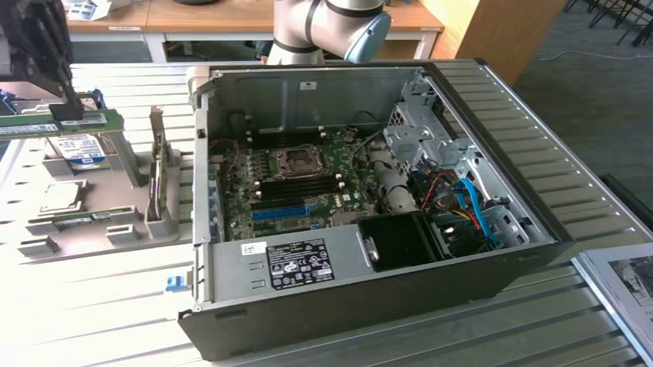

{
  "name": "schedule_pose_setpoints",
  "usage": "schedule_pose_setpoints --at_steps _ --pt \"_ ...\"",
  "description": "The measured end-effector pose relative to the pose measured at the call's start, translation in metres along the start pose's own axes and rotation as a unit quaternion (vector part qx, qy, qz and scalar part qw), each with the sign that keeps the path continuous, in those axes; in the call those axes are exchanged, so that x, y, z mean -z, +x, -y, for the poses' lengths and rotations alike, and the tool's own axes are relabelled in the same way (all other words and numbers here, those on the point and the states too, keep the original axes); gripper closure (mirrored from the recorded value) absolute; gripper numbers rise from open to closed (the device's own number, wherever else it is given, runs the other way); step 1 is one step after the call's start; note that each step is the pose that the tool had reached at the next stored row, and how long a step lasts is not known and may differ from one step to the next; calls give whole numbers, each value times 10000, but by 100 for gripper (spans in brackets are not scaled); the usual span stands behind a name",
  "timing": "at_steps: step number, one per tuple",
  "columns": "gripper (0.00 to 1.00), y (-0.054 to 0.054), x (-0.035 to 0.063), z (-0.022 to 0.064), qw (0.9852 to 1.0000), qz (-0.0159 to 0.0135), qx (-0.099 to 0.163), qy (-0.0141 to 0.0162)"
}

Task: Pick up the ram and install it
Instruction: 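Pick up the ram and move it above insertion slot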

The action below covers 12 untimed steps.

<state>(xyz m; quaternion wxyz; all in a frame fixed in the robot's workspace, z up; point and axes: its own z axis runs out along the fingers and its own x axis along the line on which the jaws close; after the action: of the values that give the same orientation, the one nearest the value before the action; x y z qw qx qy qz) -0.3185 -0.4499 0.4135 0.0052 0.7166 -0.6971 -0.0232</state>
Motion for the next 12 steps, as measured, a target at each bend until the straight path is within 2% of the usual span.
schedule_pose_setpoints --at_steps 12 --pt "88 6 8 208 10000 0 0 0"
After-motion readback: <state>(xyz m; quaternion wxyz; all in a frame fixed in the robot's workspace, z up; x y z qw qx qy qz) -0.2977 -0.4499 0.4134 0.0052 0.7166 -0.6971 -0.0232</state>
